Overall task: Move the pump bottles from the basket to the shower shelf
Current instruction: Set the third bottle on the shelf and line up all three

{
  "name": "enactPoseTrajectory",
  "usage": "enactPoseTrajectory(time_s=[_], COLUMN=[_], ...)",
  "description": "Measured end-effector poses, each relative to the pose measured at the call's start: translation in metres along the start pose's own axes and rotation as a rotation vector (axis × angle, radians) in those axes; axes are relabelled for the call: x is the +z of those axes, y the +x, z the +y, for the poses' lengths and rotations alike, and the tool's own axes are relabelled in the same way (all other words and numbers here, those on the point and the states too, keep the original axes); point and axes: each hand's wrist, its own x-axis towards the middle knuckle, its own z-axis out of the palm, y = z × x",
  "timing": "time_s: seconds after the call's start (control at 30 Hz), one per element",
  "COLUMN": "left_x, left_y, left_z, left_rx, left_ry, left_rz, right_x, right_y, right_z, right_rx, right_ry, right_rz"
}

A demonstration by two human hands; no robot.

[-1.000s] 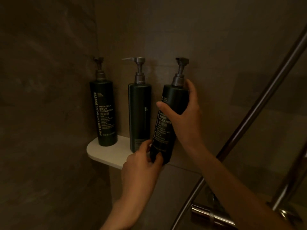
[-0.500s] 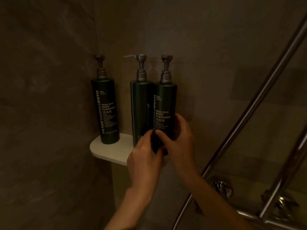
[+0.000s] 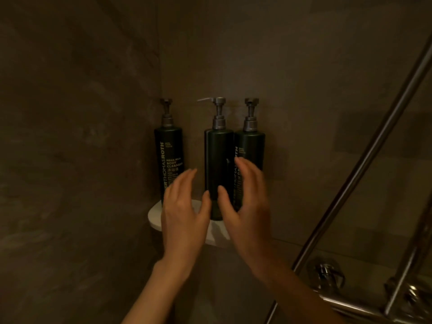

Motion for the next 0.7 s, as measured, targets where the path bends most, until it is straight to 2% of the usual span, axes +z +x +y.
enactPoseTrajectory(time_s=[0.1,0.17,0.43,0.7], left_x=[-0.008,-0.011,-0.001,0.011], left_y=[0.019,0.029,0.044,0.065], left_z=[-0.019,-0.035,-0.078,-0.091], left_rx=[-0.025,-0.064,-0.190,-0.204], left_ry=[0.009,-0.010,-0.144,-0.223], left_rz=[-0.004,-0.012,-0.040,-0.011], right_x=[0.018,0.029,0.053,0.071], right_y=[-0.001,-0.003,-0.005,-0.005], right_z=[-0.014,-0.017,-0.016,-0.015], right_rx=[0.071,0.112,0.153,0.154], right_ry=[0.010,0.010,-0.083,-0.120], right_rz=[-0.178,-0.232,-0.208,-0.181])
